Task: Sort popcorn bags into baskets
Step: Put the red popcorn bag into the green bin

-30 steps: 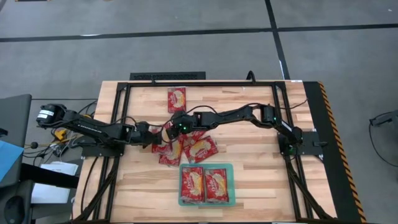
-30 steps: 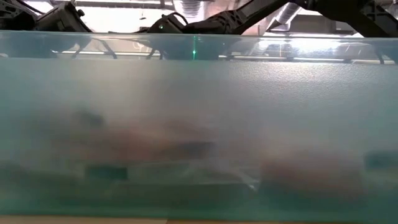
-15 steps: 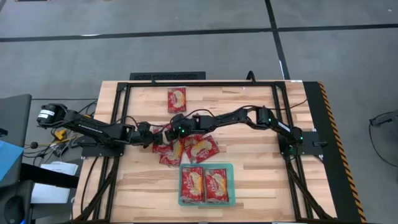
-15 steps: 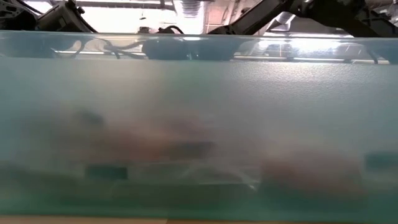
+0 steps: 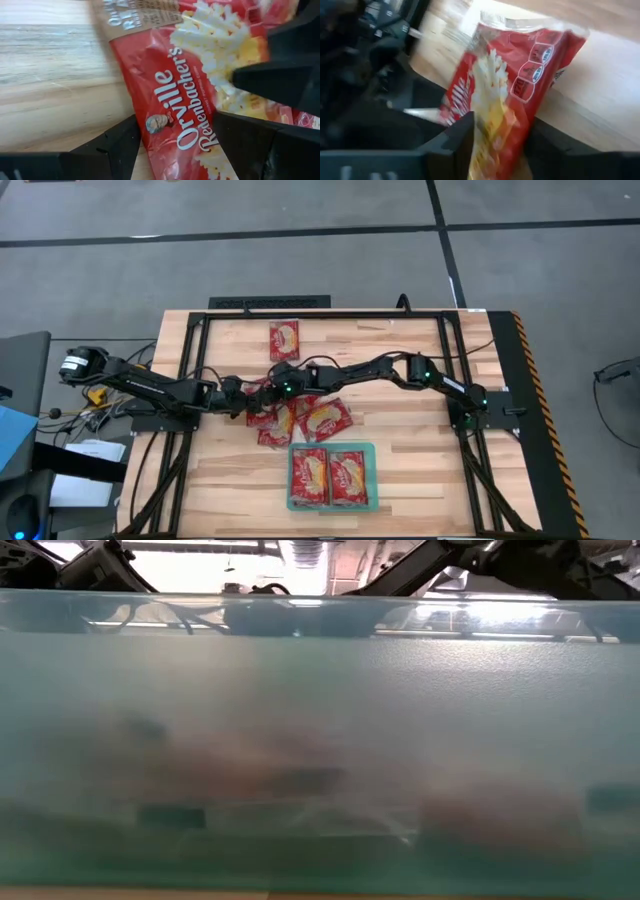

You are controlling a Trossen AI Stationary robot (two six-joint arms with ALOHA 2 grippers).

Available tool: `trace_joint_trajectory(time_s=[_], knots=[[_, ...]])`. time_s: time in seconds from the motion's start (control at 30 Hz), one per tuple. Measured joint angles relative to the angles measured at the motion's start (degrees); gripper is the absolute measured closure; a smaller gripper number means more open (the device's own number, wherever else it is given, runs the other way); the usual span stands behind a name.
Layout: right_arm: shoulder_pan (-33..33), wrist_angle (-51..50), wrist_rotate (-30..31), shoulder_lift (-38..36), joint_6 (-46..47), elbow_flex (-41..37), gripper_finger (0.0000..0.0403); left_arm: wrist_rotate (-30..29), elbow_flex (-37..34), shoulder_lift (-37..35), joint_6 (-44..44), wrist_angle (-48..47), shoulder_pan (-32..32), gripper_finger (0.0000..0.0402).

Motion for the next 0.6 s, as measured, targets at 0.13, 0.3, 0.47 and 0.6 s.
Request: trace_joint_trajectory(time_s=[0.13, 0.3, 0.47, 0.6], knots=[[0.1, -3.2, -3.4, 2.2, 0.0, 4.6, 0.0304, 0.5, 0.0, -0.1, 1.7, -0.5, 0.0, 0.0162], [0.3, -8.6, -0.1, 1.0, -2.7, 6.2, 0.0386, 1.5, 0.0, -0.7, 3.3, 0.0, 0.1, 0.0162], [-0.5, -13.7, -1.2, -0.5, -2.3, 7.1, 0.0378, 2.3, 0.7, -3.8, 5.5, -0.4, 0.1, 0.0161], [-1.2, -14.3, -1.5, -2.4, -2.5, 7.0, 0.0388, 4.6, 1.3, -7.5, 9.2, -0.7, 0.1, 0.0161]])
